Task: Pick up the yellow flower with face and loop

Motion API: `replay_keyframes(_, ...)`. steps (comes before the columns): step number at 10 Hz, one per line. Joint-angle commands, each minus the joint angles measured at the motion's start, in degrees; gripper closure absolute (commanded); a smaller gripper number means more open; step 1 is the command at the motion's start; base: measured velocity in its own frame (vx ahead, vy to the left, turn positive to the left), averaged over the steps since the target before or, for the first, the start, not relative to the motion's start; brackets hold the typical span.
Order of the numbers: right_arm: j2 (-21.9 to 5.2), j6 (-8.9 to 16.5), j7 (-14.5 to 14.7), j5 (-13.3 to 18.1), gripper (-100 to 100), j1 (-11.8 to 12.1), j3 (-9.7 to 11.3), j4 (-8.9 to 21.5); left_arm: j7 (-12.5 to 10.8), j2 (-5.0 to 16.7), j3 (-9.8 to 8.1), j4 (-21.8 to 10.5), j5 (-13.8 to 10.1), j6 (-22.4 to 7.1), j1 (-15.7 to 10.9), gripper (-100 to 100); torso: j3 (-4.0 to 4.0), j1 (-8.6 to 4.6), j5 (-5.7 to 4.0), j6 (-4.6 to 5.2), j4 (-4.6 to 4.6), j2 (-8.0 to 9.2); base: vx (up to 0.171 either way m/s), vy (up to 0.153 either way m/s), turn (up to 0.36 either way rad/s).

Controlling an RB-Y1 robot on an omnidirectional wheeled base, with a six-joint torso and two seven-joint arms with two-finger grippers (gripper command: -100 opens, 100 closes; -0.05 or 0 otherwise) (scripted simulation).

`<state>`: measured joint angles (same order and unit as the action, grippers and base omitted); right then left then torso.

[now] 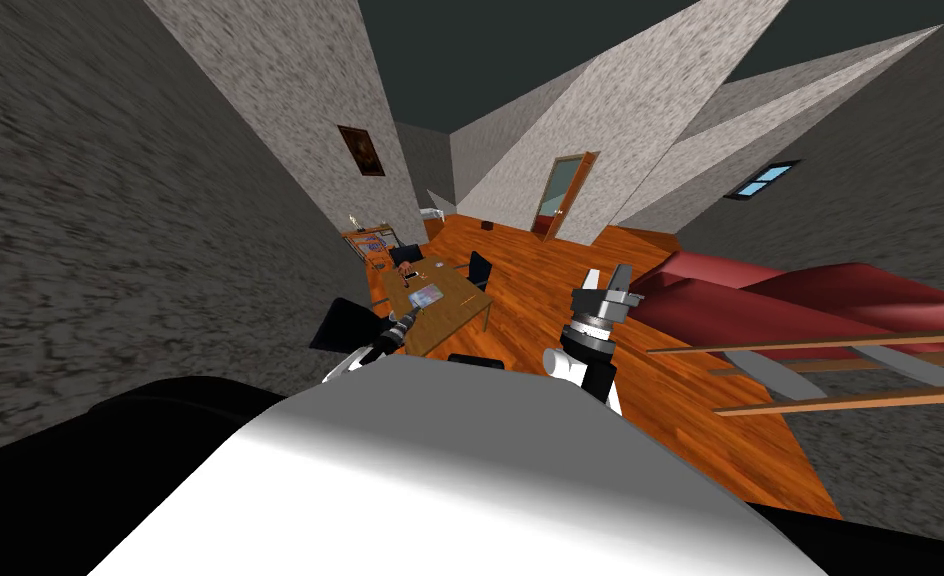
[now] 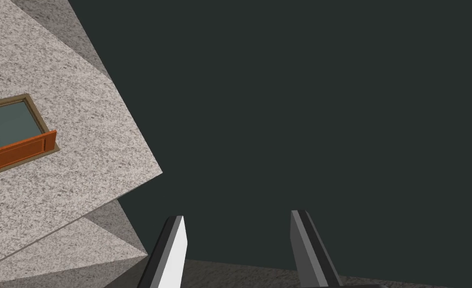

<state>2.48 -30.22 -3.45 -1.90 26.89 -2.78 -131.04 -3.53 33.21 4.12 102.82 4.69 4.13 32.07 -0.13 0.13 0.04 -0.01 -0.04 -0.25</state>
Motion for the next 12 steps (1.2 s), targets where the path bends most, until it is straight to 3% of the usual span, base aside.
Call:
replay_keyframes(1, 0.0, 0.0, 0.0, 0.0, 0, 0.0, 0.0, 0.0, 0.0, 0.8, 0.72, -2.4, 0.1, -1.3, -1.2, -100, 0.0, 0.0, 0.0, 0.0, 0.0, 0.0, 0.053, 0.02, -0.1)
replay_keyframes(10, 0.0, 0.0, 0.0, 0.0, 0, 0.0, 0.0, 0.0, 0.4, 5.1, 4.42, -11.8, 0.7, -10.6, -5.8, -100, -0.1, 0.13, 0.03, -0.02, -0.04, -0.18, 0.08, 0.046, -0.099)
replay_keyframes(12, 0.0, 0.0, 0.0, 0.0, 0, 0.0, 0.0, 0.0, 0.4, 5.4, 4.57, -12.3, 0.6, -10.8, -6.2, -100, -0.08, 0.17, 0.03, -0.01, -0.03, -0.14, 0.05, 0.053, -0.044)
